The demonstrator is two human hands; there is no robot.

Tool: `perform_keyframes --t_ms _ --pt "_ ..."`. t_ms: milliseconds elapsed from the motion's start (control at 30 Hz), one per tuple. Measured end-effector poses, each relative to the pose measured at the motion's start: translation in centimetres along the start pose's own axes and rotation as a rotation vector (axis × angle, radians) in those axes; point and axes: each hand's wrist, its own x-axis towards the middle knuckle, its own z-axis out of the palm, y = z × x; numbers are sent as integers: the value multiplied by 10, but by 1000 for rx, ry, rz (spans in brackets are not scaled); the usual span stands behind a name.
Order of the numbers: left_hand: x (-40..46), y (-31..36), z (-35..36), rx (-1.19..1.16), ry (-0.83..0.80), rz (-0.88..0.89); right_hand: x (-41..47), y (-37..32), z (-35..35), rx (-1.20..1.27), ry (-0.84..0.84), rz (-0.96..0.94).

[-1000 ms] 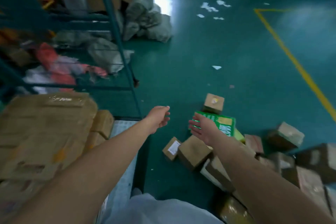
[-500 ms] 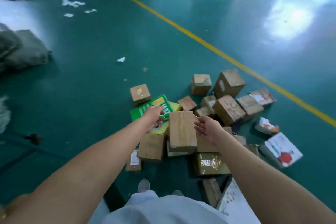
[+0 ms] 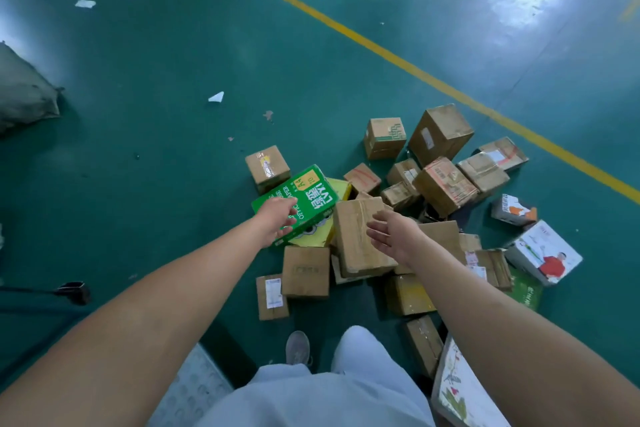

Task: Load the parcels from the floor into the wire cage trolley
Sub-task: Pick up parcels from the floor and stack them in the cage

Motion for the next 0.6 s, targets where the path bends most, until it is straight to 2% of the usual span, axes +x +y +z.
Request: perform_keyframes --t_ms 233,400,600 --pt "55 1 -36 -59 97 -101 68 -23 36 -124 -37 29" --pt "98 12 -46 -134 197 -180 148 -67 59 -269 -99 55" --pt "184 -12 -58 -159 302 -280 260 -99 97 -419 -119 66"
